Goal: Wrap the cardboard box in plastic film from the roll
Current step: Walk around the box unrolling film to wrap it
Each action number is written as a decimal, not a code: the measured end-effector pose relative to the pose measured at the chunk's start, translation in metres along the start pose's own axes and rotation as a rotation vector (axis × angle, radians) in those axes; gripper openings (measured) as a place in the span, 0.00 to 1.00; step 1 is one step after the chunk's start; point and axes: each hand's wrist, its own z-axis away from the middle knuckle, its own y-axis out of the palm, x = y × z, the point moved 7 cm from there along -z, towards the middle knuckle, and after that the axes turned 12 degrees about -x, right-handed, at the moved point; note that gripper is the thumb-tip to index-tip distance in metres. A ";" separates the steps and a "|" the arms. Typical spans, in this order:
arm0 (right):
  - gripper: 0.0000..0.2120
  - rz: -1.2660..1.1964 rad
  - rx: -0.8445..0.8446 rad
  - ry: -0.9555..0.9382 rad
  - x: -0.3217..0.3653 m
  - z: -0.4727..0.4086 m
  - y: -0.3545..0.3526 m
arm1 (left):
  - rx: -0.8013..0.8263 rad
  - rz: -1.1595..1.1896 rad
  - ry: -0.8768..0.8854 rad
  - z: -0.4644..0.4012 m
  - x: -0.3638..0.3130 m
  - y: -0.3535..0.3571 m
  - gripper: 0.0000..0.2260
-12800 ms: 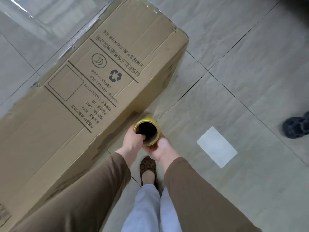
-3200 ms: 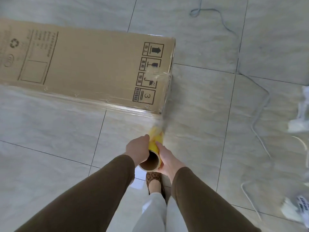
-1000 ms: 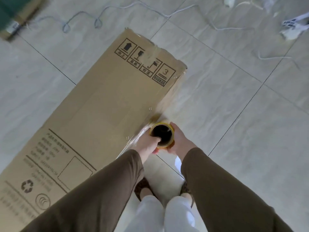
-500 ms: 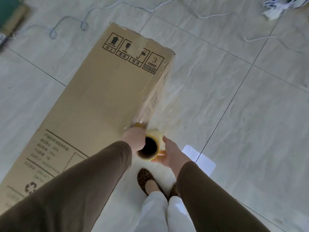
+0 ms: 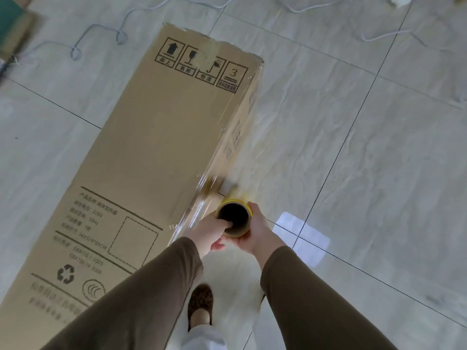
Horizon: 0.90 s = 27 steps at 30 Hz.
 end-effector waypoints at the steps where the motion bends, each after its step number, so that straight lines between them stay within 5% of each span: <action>1: 0.31 -0.030 0.004 0.013 -0.008 0.001 -0.003 | 0.009 0.065 -0.064 -0.001 0.013 0.006 0.10; 3: 0.30 -0.070 -0.004 0.004 -0.023 -0.001 -0.008 | -0.038 0.058 -0.088 -0.006 0.028 0.008 0.11; 12: 0.22 0.295 -0.203 -0.365 -0.059 0.008 -0.037 | -0.142 -0.760 0.451 -0.022 0.023 -0.030 0.14; 18: 0.27 0.318 -0.086 -0.252 -0.093 -0.001 -0.021 | -0.120 -1.222 0.674 -0.007 0.033 -0.034 0.11; 23: 0.28 0.019 0.030 -0.070 -0.129 -0.020 -0.027 | -0.092 -1.109 0.820 -0.005 0.049 -0.027 0.22; 27: 0.29 -0.151 0.004 -0.023 -0.147 -0.025 -0.032 | -0.010 -0.579 0.657 -0.009 0.086 -0.035 0.28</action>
